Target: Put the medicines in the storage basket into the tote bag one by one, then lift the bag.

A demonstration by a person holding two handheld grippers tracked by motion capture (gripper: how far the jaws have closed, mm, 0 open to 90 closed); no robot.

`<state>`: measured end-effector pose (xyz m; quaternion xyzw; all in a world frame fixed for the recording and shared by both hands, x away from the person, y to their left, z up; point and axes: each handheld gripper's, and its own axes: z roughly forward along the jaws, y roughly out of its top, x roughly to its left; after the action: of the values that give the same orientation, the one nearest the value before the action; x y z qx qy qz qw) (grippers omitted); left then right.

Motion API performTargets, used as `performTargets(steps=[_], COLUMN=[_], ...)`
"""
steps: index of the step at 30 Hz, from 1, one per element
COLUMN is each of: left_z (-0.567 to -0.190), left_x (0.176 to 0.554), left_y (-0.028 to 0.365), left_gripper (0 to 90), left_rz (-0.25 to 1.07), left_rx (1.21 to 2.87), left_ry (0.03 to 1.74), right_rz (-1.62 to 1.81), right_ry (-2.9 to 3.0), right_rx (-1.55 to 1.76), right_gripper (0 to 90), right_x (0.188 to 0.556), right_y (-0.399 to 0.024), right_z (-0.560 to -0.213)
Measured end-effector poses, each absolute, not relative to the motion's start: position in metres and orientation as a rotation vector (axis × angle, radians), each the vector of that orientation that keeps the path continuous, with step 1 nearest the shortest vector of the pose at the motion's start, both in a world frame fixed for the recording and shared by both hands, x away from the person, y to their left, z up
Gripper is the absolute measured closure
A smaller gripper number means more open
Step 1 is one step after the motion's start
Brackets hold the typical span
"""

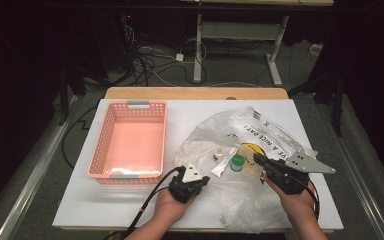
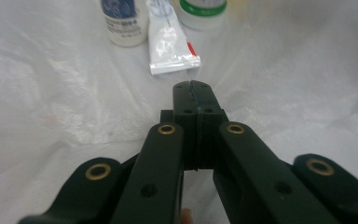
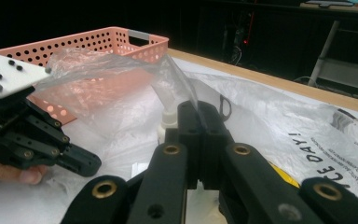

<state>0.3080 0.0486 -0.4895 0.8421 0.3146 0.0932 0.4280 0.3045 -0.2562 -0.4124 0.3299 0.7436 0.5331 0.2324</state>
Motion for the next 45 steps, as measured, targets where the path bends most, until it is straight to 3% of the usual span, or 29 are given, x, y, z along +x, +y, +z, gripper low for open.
performTargets(steps=[9, 16, 29, 45], left_z=[-0.483, -0.455, -0.413, -0.365], left_x=[0.301, 0.296, 0.308, 0.329], left_y=[0.056, 0.064, 0.068, 0.054], left_gripper=[88.3, 88.3, 88.3, 88.3], left_rz=[0.377, 0.535, 0.644, 0.673], left_rx=[1.946, 1.815, 1.667, 1.575], left_ry=[0.796, 0.745, 0.683, 0.626], right_rz=[1.482, 1.507, 1.574, 1.63], right_ry=[2.013, 1.972, 1.923, 1.843], right_rx=[0.903, 0.907, 0.856, 0.809], right_gripper=[90.0, 90.0, 90.0, 90.0], right_x=[0.306, 0.306, 0.322, 0.349], right_y=[-0.257, -0.257, -0.236, -0.219], right_z=[-0.411, -0.407, -0.397, -0.367])
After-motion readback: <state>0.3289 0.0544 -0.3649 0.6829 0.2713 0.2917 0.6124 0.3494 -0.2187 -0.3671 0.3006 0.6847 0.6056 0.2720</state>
